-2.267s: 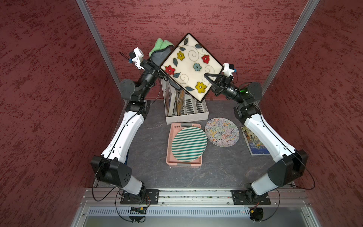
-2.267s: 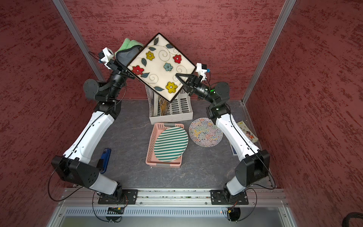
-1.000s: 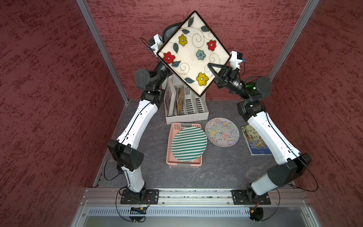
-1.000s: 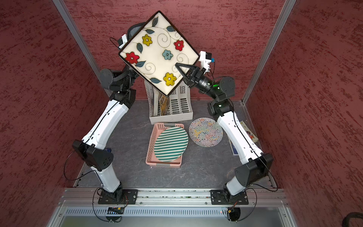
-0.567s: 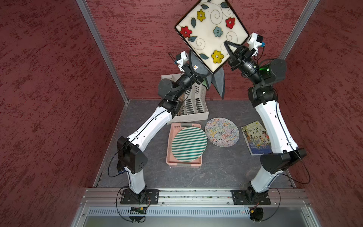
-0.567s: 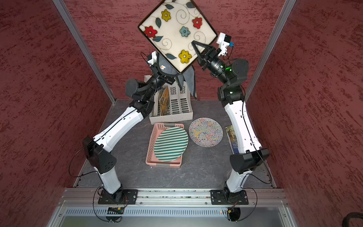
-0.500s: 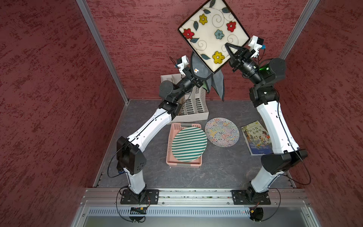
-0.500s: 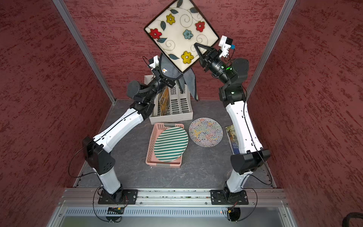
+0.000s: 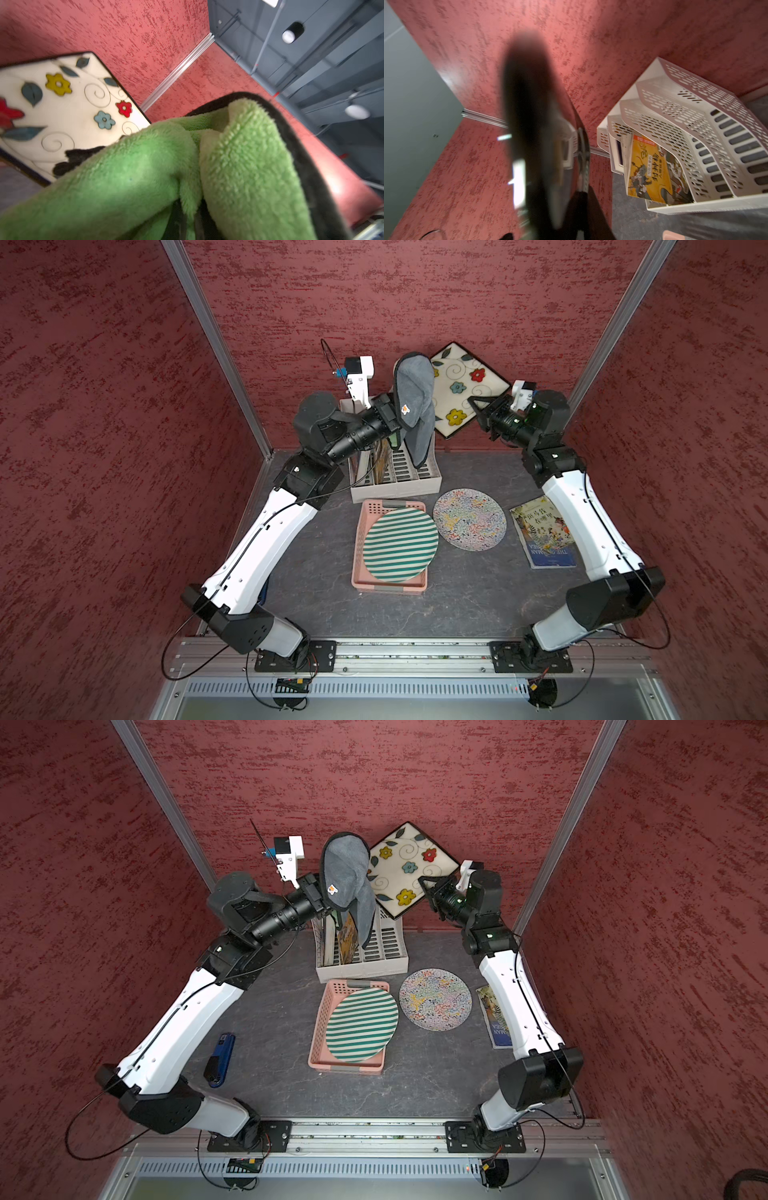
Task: Wipe the wet plate dry
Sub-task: Wipe the plate with towel.
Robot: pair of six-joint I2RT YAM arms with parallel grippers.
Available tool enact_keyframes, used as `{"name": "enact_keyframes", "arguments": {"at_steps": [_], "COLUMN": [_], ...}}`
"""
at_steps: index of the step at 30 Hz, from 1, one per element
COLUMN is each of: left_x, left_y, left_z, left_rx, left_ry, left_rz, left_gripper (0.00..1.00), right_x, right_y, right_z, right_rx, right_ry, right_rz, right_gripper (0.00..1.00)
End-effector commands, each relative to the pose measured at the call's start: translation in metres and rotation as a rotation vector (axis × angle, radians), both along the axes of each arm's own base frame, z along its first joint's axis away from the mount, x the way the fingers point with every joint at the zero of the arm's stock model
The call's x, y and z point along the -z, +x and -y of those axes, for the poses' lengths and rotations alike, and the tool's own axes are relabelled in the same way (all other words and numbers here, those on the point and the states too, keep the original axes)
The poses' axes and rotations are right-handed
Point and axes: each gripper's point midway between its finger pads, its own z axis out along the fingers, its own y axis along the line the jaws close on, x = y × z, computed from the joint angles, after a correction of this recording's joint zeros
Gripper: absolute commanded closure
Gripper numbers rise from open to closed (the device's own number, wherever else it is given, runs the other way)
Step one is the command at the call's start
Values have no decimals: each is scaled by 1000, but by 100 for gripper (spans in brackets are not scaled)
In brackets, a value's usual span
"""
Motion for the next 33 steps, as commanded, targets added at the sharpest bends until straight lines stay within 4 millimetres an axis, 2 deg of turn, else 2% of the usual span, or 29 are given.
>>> {"name": "enact_keyframes", "arguments": {"at_steps": [1,8,11,14,16,18,19,21,22,23,25,27,30,33], "left_x": [96,125,133,141,142,140,138,133,127,120,109,104,113,138], "left_y": [34,47,54,68,80,92,98,104,106,103,90,76,53,49], "left_z": [13,22,16,-6,-31,-57,-69,-83,-82,-73,-43,-13,25,33], "left_rx": [-124,-157,-191,-279,-359,-427,-451,-458,-421,-353,-177,-31,74,70], "left_ry": [386,548,574,594,604,607,602,589,576,559,517,488,556,629], "left_rz": [-94,-122,-152,-205,-238,-257,-265,-267,-245,-208,-133,-85,-42,-96], "left_gripper": [100,100,100,100,100,100,100,100,100,100,100,100,100,100], "right_x": [-109,-125,-130,-129,-124,-110,-111,-99,-90,-85,-78,-78,-90,-123], "right_y": [-49,-55,-61,-72,-82,-93,-110,-133,-147,-156,-168,-170,-155,-133], "right_z": [0,-11,-18,-26,-34,-48,-54,-72,-81,-87,-96,-100,-99,-79], "right_rx": [2,-21,-46,-85,-130,-210,-260,-373,-429,-467,-527,-552,-497,-375], "right_ry": [52,85,76,42,-3,-44,-58,-87,-99,-100,-79,-49,-42,-42], "right_rz": [347,388,416,440,455,457,486,523,535,538,534,530,533,552], "right_gripper": [100,100,100,100,100,100,100,100,100,100,100,100,100,100]}}
